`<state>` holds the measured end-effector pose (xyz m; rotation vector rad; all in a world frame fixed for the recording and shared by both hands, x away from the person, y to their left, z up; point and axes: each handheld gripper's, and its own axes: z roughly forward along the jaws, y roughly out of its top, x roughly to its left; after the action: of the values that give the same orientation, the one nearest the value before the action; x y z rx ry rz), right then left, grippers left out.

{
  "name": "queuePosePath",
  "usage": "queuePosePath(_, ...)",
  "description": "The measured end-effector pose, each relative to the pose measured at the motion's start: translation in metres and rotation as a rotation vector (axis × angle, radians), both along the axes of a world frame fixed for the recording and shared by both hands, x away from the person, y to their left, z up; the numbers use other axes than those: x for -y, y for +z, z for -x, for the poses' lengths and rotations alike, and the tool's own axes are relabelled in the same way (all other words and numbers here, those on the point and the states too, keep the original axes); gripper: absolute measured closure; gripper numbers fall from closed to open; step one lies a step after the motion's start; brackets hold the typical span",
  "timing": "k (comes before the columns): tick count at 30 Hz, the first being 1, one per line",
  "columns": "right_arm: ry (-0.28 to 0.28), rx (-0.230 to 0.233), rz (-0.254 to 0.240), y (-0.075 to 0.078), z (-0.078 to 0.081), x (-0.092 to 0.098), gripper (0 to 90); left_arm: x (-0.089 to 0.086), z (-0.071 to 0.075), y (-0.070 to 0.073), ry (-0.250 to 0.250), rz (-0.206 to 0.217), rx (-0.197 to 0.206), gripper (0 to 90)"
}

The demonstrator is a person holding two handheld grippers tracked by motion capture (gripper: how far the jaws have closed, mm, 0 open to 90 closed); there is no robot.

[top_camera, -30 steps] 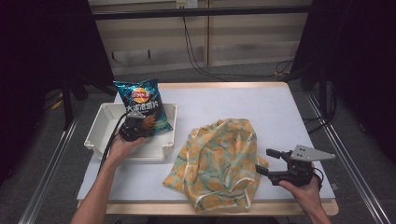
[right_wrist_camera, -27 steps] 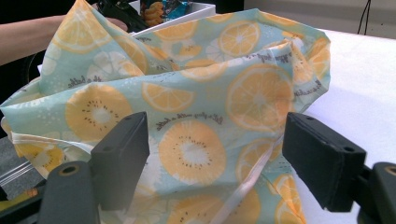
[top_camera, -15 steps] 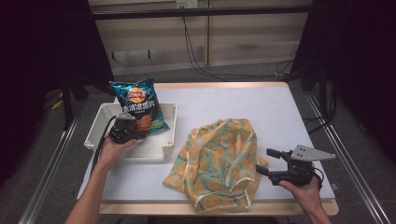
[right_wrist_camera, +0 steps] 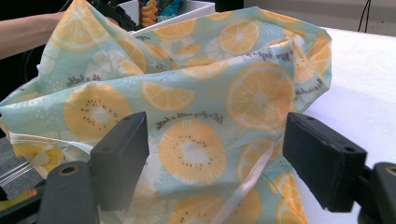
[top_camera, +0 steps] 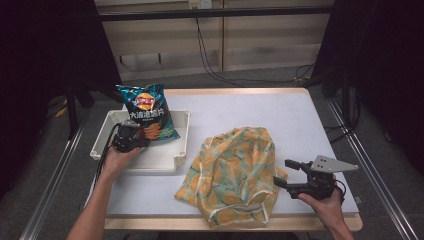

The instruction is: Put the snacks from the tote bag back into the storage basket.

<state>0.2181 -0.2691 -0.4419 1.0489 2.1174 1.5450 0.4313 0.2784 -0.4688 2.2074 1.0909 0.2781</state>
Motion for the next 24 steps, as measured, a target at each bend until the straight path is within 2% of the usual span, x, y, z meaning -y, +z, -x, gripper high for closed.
queuePosePath(2,0.000,0.001,0.001,0.000,0.000,0.000,22.7,-0.001,-0.002,-0.001,0.022,0.001,0.007,89.6)
queuePosePath(3,0.000,0.001,0.001,0.000,0.000,0.000,22.8,-0.001,-0.004,-0.001,0.019,0.003,-0.004,89.6)
queuePosePath(6,0.001,-0.004,0.000,0.000,0.000,0.000,22.8,0.002,-0.007,-0.003,0.042,-0.013,0.009,89.2)
queuePosePath(10,0.001,-0.003,0.001,0.000,0.000,-0.001,22.7,0.004,-0.011,-0.003,0.058,-0.014,0.006,87.8)
queuePosePath(11,0.001,-0.003,0.001,0.000,0.000,-0.001,22.7,0.005,-0.012,-0.002,0.065,-0.023,0.007,87.6)
queuePosePath(14,-0.001,-0.001,0.002,0.000,0.000,0.000,22.7,0.006,-0.011,-0.003,0.072,-0.009,0.012,88.6)
queuePosePath(16,-0.002,0.002,0.000,0.000,0.000,0.000,22.7,0.007,-0.009,-0.003,0.069,-0.016,0.017,90.0)
queuePosePath(18,0.001,0.003,0.003,0.000,0.000,0.000,22.8,0.008,-0.006,-0.003,0.065,0.008,0.025,90.0)
queuePosePath(19,0.001,0.002,0.002,0.000,0.000,0.000,22.8,0.009,-0.003,-0.001,0.055,-0.005,0.041,90.0)
queuePosePath(20,0.004,-0.001,0.001,0.000,0.000,-0.001,22.8,0.010,0.000,0.000,0.062,0.010,0.049,89.9)
queuePosePath(21,0.001,-0.001,0.002,0.000,0.001,-0.001,22.8,0.009,0.002,0.003,0.043,0.023,0.040,89.5)
queuePosePath(22,0.001,-0.002,0.001,0.000,0.001,-0.001,22.8,0.010,0.005,0.005,0.050,0.041,0.063,88.2)
queuePosePath(24,0.001,0.000,0.002,0.000,0.000,-0.001,22.8,0.010,0.009,0.009,0.032,0.072,0.081,87.7)
